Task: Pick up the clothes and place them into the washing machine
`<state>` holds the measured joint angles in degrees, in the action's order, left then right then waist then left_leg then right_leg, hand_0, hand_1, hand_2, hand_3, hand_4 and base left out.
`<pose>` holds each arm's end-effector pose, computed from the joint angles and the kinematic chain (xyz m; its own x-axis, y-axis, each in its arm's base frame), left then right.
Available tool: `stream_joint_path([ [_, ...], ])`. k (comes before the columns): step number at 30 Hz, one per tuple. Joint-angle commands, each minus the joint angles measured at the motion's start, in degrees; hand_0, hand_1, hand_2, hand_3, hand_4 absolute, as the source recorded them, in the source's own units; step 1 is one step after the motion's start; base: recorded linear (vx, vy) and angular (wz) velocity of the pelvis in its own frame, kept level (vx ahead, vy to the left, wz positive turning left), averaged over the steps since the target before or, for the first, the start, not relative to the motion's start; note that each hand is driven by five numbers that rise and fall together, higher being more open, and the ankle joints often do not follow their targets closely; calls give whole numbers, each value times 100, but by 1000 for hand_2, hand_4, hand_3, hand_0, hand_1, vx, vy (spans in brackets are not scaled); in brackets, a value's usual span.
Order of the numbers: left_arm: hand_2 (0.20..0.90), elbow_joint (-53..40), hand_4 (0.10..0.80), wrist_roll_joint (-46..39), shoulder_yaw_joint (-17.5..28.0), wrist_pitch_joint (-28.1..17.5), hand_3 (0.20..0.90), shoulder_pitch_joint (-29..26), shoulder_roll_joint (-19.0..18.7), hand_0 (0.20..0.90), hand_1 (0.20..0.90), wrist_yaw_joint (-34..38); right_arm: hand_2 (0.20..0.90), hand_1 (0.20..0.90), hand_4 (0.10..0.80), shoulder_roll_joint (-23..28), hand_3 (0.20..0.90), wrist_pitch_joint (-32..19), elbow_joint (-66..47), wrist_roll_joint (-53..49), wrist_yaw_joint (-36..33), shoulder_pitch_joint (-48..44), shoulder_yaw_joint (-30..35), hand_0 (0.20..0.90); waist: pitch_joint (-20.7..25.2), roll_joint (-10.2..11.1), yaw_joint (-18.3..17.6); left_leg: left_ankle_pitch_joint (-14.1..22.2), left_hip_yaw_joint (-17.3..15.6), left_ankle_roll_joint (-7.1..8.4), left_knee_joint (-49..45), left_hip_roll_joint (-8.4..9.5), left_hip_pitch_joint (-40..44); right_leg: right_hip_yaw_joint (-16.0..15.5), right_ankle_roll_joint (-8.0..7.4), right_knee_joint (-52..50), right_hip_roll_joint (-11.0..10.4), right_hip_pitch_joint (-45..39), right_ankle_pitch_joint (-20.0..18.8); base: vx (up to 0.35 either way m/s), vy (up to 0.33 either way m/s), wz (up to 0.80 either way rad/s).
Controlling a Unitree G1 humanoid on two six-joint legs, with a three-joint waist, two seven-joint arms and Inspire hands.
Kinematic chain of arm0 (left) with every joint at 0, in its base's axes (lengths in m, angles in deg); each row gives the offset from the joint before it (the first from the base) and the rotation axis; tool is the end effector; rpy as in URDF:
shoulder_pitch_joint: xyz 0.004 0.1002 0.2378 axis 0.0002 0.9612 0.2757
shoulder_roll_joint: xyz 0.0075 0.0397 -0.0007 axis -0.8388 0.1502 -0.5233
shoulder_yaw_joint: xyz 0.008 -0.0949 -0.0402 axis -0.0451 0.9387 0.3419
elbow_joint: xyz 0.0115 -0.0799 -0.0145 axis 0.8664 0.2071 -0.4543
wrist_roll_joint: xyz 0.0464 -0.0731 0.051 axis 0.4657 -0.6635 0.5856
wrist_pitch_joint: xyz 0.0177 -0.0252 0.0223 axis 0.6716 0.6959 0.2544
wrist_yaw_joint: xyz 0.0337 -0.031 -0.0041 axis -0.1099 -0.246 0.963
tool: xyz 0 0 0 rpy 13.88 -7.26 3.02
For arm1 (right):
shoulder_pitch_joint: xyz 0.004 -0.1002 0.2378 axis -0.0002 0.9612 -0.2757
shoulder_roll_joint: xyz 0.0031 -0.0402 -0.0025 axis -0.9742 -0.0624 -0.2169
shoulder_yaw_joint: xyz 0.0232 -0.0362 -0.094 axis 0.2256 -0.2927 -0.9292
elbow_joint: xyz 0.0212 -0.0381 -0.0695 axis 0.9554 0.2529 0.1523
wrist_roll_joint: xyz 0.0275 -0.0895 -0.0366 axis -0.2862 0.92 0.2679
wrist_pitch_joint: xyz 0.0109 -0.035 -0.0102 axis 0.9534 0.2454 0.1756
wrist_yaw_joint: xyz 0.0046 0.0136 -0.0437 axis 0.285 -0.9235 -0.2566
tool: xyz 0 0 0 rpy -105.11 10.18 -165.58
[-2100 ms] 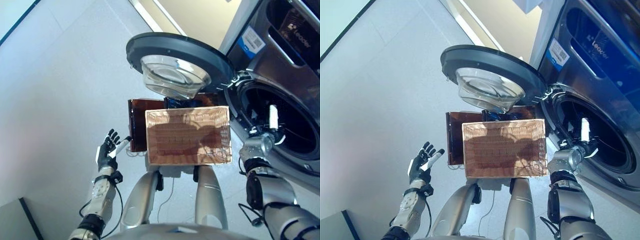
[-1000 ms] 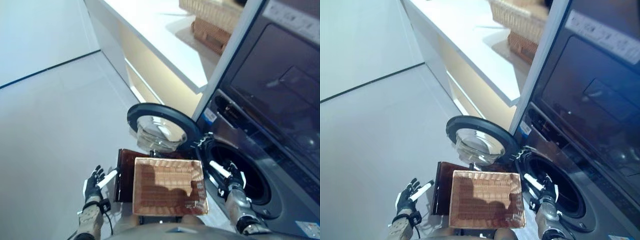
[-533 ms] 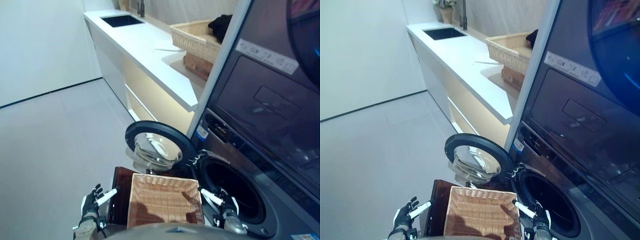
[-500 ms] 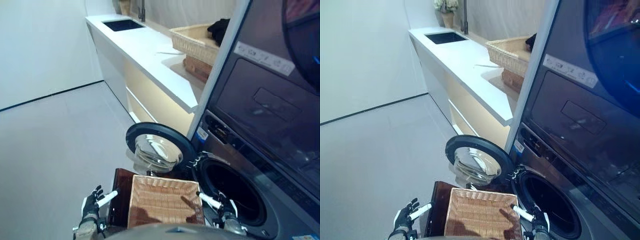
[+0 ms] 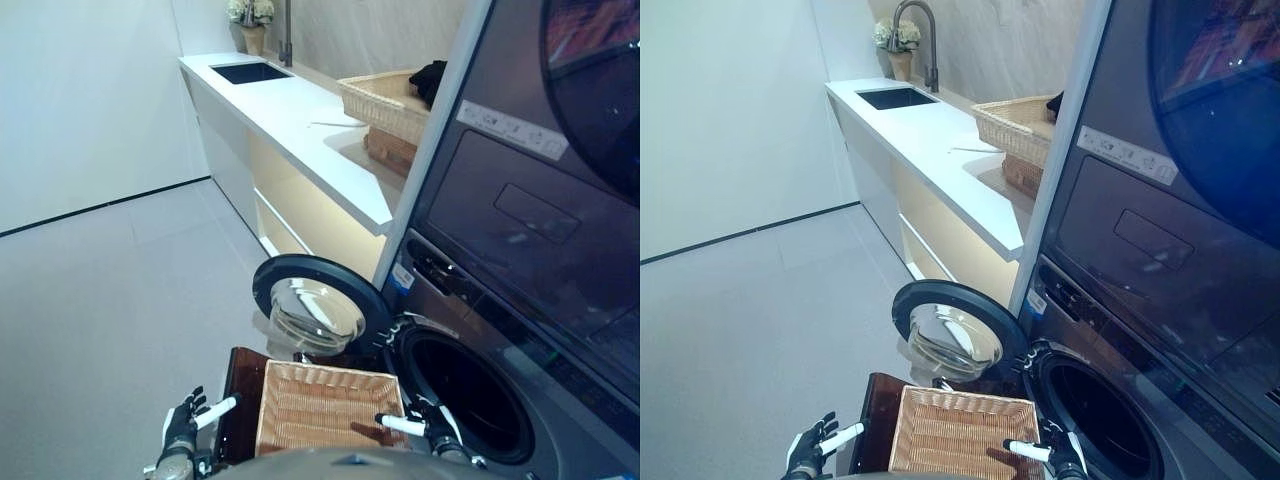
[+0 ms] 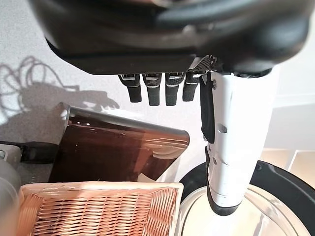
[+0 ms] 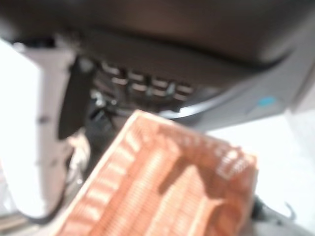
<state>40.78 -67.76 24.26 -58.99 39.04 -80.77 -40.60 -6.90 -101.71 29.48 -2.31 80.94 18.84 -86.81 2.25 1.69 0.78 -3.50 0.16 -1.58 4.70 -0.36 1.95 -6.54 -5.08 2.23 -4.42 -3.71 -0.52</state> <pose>0.0542 0.2196 -0.1140 0.5142 0.3245 -0.7940 -0.2723 0.9396 0.2076 0.0589 -0.2019 -0.1169 0.5236 -0.2410 -0.8172 0.0068 0.9603 -0.2788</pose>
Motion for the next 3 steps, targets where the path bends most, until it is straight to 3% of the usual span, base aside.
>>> stream_joint_path([
  [1, 900, 203, 800, 68, 98, -272, 900, -487, -64, 900, 900, 72, 900, 900, 800, 108, 900, -238, -114, -32, -214, -344, 91, 900, 150, 110, 59, 331, -33, 43, 30, 383, 105, -188, 110, -210, 344, 201, 66, 0, 0, 0],
  [3, 900, 220, 800, 77, 92, -268, 900, -488, -69, 900, 900, 86, 900, 900, 800, 94, 900, -241, -143, -60, -217, -339, 96, 900, 145, 111, 51, 333, -39, 46, 30, 385, 106, -185, 111, -206, 344, 203, 68, 0, 0, 0],
])
